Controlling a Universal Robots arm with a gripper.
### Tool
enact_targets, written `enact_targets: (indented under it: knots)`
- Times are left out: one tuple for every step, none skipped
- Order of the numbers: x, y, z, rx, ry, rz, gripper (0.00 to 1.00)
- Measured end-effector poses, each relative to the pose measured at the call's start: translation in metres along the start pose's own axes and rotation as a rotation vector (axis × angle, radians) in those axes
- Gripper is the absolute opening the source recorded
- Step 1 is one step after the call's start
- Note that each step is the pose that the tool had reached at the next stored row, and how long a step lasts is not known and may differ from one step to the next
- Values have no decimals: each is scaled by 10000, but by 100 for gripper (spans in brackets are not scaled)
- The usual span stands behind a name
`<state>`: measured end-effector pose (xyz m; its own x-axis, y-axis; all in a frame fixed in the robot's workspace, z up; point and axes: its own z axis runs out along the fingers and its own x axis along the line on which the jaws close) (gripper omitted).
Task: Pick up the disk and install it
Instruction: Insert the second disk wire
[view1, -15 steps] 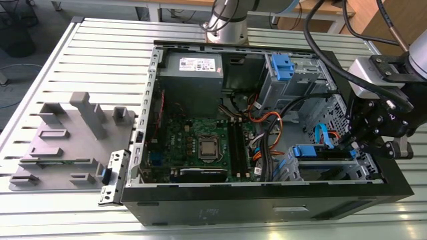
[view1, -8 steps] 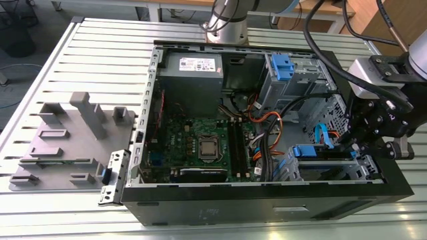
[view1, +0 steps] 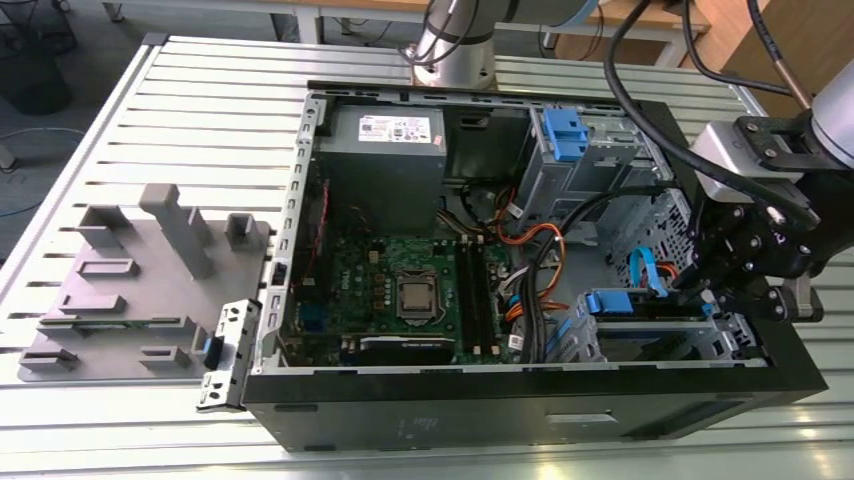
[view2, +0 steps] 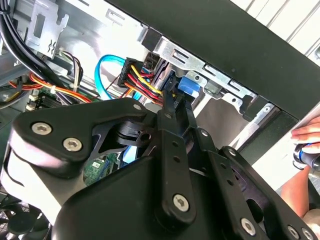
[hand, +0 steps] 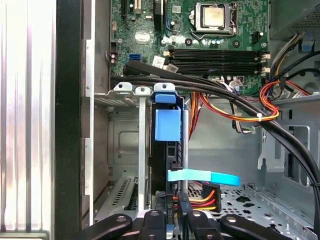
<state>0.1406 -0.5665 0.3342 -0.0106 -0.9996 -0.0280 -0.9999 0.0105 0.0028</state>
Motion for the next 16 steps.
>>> enact_targets:
  knots:
    - [0, -3, 1, -1, -2, 1, 24]
    - [0, -8, 1, 0, -3, 0, 24]
    - [0, -12, 1, -1, -3, 0, 24]
    - [0, -17, 1, 0, -2, 0, 24]
    - [0, -19, 1, 0, -2, 1, 24]
    - [0, -22, 1, 0, -2, 1, 24]
    - [0, -27, 1, -1, -2, 0, 24]
    - [0, -30, 1, 0, -2, 0, 24]
    - [0, -31, 1, 0, -2, 0, 24]
    - [0, -31, 1, 0, -2, 2, 24]
    - [0, -31, 1, 0, -2, 1, 24]
    - [0, -32, 1, 0, -1, 1, 24]
    - [0, -32, 1, 0, -2, 1, 24]
    - [0, -32, 1, 0, -2, 0, 24]
    - [0, -32, 1, 0, -2, 0, 24]
    - [0, -33, 1, 0, -2, 1, 24]
